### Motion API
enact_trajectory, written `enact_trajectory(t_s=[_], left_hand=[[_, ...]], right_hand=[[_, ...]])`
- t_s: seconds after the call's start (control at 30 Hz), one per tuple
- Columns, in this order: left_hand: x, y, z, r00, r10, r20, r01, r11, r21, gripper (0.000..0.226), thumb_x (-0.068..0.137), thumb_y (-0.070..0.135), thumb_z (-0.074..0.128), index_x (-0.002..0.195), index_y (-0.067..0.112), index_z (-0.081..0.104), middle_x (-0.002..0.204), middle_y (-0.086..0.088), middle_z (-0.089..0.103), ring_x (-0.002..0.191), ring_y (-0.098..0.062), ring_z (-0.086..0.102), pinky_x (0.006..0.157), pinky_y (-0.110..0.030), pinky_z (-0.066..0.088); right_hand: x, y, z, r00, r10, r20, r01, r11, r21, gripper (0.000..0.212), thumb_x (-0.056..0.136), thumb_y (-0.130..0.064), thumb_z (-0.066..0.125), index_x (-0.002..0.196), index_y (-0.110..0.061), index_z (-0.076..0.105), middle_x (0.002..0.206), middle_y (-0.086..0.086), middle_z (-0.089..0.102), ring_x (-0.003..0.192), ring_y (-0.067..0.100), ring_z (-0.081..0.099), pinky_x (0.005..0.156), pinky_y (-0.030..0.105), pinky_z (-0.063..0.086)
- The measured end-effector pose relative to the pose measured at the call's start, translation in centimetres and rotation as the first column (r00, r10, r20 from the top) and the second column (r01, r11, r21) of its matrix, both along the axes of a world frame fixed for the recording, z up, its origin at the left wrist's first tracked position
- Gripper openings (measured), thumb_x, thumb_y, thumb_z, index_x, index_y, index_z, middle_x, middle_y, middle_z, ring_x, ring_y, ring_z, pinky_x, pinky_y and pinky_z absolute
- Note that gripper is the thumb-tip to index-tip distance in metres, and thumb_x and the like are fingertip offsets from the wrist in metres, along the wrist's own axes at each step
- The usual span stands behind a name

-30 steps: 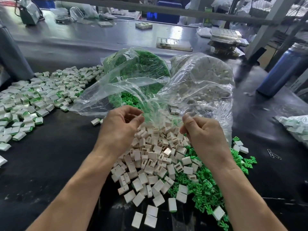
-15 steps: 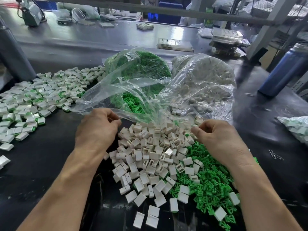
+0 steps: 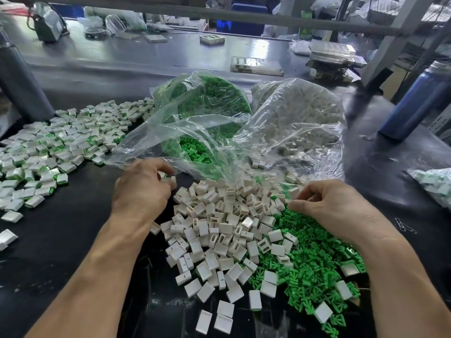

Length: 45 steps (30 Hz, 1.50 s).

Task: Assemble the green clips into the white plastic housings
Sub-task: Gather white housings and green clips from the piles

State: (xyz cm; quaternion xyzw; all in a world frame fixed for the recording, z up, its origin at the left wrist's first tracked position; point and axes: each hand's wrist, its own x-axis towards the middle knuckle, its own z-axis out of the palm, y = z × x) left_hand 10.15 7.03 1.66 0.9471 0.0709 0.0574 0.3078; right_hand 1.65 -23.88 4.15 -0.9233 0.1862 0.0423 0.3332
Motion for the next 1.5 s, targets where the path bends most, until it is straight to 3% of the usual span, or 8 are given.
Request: enact_trajectory(t_s=[0.07,0.17,0.57,0.77,0.93,1.17,1.37,1.5], left_hand=[[0.1,0.1,-0.1,0.999,-0.010,-0.044,0.010,1.000,-0.004,0.020,0.089,0.026,0.082,0.100,0.041,0.075,0.113,0.005,0.070,0.089,-0.014,0.065,0.080,-0.029,0.053],[0.2,0.1,-0.4,0.999,0.005,-0.046,-0.005,1.000,0.000,0.027,0.091,0.017,0.079,0.102,0.041,0.077,0.116,0.007,0.073,0.091,-0.013,0.069,0.086,-0.033,0.060],[0.0,-0.1,-0.3,0.997,0.035,0.074,-0.045,0.989,0.138,0.014,0.092,0.034,0.078,0.105,0.035,0.075,0.117,-0.002,0.069,0.102,-0.027,0.067,0.096,-0.048,0.055],[-1.6,-1.8,0.2,0.985,-0.136,0.105,0.134,0.991,0.027,0.015,0.094,0.043,0.072,0.084,0.033,0.066,0.077,0.014,0.067,0.068,0.000,0.063,0.058,-0.022,0.048],[-2.2,-3.0,0.4,0.939,-0.343,0.011,0.343,0.938,-0.057,0.020,0.087,0.047,0.072,0.102,0.034,0.069,0.097,0.017,0.064,0.086,0.001,0.060,0.073,-0.018,0.048],[-2.3,-3.6,0.4,0.952,-0.306,-0.007,0.304,0.949,-0.086,0.009,0.090,0.033,0.076,0.093,0.033,0.068,0.100,0.014,0.064,0.086,-0.001,0.061,0.076,-0.018,0.048],[-2.4,-3.4,0.2,0.949,-0.310,0.057,0.313,0.949,-0.046,0.004,0.096,0.036,0.070,0.097,0.032,0.068,0.094,0.016,0.066,0.085,0.000,0.061,0.084,-0.028,0.055],[-2.6,-3.5,0.3,0.932,-0.299,0.205,0.326,0.939,-0.109,0.011,0.097,0.039,0.066,0.099,0.028,0.068,0.086,0.015,0.066,0.077,0.001,0.063,0.070,-0.020,0.052]], right_hand=[[-0.1,-0.2,0.0,1.000,0.020,-0.008,-0.020,1.000,0.012,0.022,0.082,-0.046,0.085,0.081,-0.028,0.074,0.074,-0.009,0.068,0.062,0.007,0.059,0.053,0.021,0.040],[-0.2,-0.4,0.1,0.998,0.045,-0.038,-0.045,0.999,0.018,0.019,0.082,-0.044,0.085,0.084,-0.030,0.073,0.081,-0.008,0.070,0.068,0.007,0.063,0.054,0.020,0.042],[-0.1,-0.4,-0.4,0.994,0.089,-0.061,-0.091,0.995,-0.036,0.025,0.080,-0.041,0.088,0.093,-0.036,0.068,0.089,-0.007,0.070,0.079,0.013,0.067,0.063,0.027,0.045],[0.0,0.0,-0.6,0.995,0.096,-0.033,-0.098,0.993,-0.070,0.022,0.082,-0.039,0.087,0.088,-0.034,0.067,0.087,-0.008,0.069,0.078,0.012,0.066,0.063,0.028,0.046],[-0.2,0.2,-0.5,0.990,0.136,-0.039,-0.139,0.984,-0.108,0.017,0.084,-0.034,0.087,0.084,-0.032,0.070,0.086,-0.008,0.069,0.079,0.011,0.065,0.065,0.027,0.048],[-0.2,0.4,-0.4,0.988,0.151,-0.021,-0.152,0.982,-0.111,0.015,0.088,-0.028,0.083,0.078,-0.031,0.073,0.081,-0.009,0.072,0.075,0.007,0.066,0.062,0.022,0.047],[-0.1,0.0,-0.4,0.980,0.134,0.145,-0.159,0.971,0.180,0.006,0.096,-0.031,0.073,0.096,-0.035,0.077,0.072,-0.016,0.074,0.055,0.003,0.064,0.056,0.023,0.054],[0.3,0.4,-0.7,0.953,0.052,0.298,-0.167,0.911,0.377,0.013,0.098,-0.022,0.071,0.095,-0.030,0.080,0.068,-0.001,0.071,0.060,0.014,0.064,0.060,0.025,0.057]])
